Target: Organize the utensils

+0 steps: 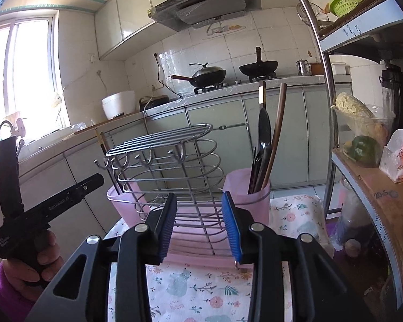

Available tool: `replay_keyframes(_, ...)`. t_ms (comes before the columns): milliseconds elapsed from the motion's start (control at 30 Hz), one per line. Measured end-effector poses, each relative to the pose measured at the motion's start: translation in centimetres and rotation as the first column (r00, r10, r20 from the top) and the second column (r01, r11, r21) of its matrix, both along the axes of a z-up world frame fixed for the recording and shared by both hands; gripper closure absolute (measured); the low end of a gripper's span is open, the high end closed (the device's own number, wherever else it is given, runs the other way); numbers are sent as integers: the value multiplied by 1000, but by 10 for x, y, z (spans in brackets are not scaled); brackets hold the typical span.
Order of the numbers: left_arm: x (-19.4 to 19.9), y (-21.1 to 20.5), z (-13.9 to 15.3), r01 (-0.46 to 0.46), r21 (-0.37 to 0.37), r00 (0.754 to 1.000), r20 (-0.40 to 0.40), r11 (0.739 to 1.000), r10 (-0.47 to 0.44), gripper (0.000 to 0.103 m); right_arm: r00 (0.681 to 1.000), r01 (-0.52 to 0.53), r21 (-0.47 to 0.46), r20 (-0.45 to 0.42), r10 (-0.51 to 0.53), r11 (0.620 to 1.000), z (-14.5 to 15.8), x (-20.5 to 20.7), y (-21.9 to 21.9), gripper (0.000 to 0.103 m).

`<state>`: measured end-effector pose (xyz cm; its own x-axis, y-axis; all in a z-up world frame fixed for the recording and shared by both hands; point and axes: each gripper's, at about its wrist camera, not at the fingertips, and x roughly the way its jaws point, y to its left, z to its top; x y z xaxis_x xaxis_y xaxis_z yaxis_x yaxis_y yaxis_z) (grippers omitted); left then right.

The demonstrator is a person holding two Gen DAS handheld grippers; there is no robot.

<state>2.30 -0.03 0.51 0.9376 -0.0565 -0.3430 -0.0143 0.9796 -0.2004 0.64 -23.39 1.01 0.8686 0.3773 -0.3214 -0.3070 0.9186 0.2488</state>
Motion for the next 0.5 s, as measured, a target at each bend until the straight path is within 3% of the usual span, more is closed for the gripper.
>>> replay_keyframes(300,-20,-9,1,14,17,1000,-19,1000,-14,69,1000,-5,-11,-13,5,1000,0,-15,7,56)
replay_keyframes(500,-24,-12,-1,17,31,999,-45,999,-15,69,1000,4,-28,-24,-5,1000,-4,-17,11,55)
